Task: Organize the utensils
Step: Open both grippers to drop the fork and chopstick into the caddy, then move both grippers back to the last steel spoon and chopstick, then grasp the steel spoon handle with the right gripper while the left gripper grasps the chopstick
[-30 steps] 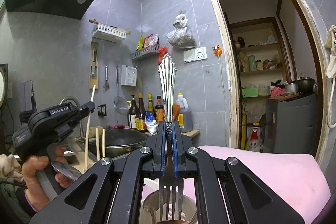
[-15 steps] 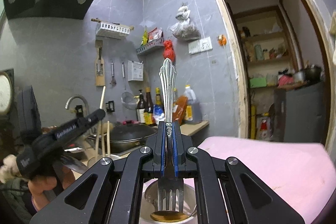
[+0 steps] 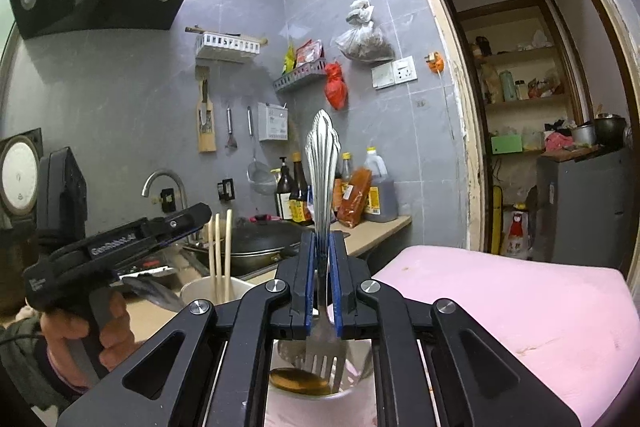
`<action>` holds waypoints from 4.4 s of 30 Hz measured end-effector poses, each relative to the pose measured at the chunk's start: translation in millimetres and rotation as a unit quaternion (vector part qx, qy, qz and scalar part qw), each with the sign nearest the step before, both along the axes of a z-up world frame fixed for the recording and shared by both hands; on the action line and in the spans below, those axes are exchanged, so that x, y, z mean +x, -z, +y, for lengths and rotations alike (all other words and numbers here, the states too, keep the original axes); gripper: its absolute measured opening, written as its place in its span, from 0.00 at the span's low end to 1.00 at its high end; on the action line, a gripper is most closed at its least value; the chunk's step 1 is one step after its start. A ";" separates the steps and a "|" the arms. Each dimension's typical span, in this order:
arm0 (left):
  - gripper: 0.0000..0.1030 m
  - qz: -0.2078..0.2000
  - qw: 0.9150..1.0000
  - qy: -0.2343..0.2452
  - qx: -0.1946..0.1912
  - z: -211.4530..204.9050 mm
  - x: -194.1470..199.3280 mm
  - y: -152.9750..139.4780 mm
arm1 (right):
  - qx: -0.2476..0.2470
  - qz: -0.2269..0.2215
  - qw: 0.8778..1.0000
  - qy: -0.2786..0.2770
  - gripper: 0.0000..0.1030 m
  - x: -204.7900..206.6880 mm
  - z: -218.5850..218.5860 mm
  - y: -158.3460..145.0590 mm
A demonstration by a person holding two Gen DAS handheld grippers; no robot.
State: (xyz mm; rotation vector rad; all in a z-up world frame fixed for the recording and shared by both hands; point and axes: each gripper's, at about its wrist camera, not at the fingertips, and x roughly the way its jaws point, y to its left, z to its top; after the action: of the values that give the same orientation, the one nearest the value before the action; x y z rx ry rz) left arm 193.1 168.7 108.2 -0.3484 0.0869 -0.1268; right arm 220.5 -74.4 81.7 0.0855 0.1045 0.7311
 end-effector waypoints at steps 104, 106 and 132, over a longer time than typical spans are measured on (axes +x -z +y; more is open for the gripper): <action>0.02 0.373 0.892 0.201 0.154 -203.0 -33.1 103.9 | -0.289 0.293 0.909 0.068 0.24 -27.3 -77.9 102.4; 0.02 0.372 0.894 0.204 0.145 -200.0 -39.1 104.5 | -0.292 0.293 0.908 0.074 0.17 -25.0 -76.5 103.1; 0.06 0.393 0.881 0.225 0.138 -158.4 -110.6 84.9 | -0.269 0.298 0.911 0.095 0.39 -80.1 -107.0 92.0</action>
State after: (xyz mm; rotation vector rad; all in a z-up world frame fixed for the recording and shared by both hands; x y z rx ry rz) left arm 82.5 10.3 23.2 -0.0667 0.9905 -0.4242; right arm 140.4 -181.4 -10.3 -0.2100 0.8683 0.4390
